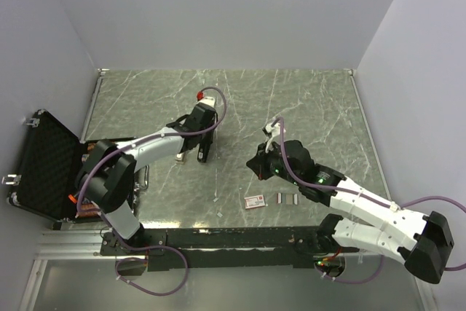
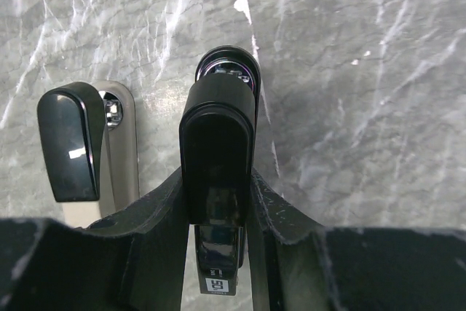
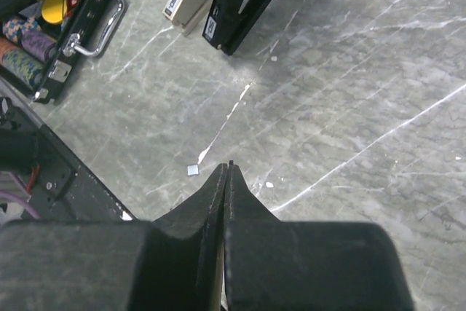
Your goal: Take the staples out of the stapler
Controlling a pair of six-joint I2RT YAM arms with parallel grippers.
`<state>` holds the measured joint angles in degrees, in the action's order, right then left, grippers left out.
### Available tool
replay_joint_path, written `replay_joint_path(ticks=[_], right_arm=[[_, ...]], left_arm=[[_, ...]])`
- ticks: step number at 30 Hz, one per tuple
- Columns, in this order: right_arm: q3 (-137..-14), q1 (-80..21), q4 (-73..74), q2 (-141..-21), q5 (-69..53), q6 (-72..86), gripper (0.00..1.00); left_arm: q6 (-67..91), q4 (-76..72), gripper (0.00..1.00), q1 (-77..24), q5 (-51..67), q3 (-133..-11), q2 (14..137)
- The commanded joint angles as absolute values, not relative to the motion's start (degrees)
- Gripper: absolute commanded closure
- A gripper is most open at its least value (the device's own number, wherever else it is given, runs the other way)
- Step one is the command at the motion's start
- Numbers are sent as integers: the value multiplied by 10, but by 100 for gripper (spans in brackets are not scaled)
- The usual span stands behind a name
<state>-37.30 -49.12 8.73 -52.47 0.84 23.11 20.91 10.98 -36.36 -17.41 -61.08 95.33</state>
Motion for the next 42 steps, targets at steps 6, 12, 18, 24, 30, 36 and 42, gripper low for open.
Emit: replay_joint_path(ticks=[6,12,18,24,30,36,42], right_arm=[[-364,-493,87,-495,-18,239,98],[-359,-494,86,-494,-23,241,91],[-367,-493,88,-507,-38,240,81],[-374,-494,94,-517,-55,238,71],[-384,-497,110,-535,-81,224,65],[-394,-512,121,-564,-117,205,62],[-412,-556,125,-618,-134,183,60]], left_arm=[[222,59,93,-351,-173,-636,994],[216,58,70,-344,-179,-637,987],[207,47,51,-345,-175,-625,954],[204,33,1,-345,-159,-613,911],[219,5,1,-345,-126,-584,825],[234,53,1,-347,-138,-595,763],[242,101,1,-346,-115,-606,719]])
